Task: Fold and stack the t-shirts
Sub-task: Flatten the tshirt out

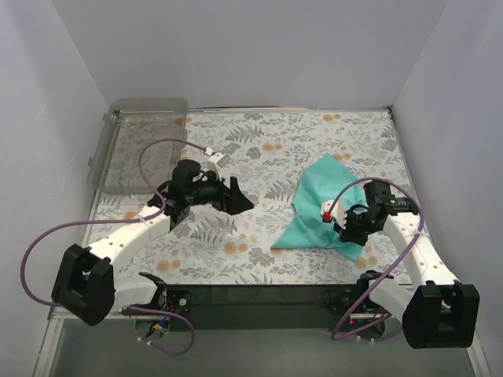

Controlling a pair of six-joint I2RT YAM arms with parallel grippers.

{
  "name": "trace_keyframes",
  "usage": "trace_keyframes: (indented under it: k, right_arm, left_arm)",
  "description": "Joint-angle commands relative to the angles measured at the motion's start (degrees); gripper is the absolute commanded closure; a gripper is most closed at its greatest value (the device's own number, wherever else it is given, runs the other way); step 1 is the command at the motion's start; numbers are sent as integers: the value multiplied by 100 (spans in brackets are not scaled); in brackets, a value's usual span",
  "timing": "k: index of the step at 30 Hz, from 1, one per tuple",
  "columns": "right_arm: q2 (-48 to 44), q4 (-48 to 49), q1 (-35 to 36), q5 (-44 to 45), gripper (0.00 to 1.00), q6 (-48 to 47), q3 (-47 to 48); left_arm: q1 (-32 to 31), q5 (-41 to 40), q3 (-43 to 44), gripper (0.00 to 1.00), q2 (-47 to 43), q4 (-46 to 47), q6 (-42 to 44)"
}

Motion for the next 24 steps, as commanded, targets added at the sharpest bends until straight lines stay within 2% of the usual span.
trace_keyframes:
  k: [1, 10, 16, 24]
  right_arm:
    - [-46, 120, -25, -158, 99, -100, -181]
    - [-3, 208, -34, -773, 99, -82, -129]
    - [67, -169, 1, -713, 99, -838, -217]
    - [15, -345, 10, -703, 99, -1032, -173]
  left_arm:
    - [-551, -277, 525, 24, 684, 484, -576]
    - [-1307, -541, 1308, 26, 2590, 923, -1631]
    - [-1421, -953, 1888, 27, 3581, 932, -2202]
    - [-1553, -1559, 3582, 37, 5024, 230, -2264]
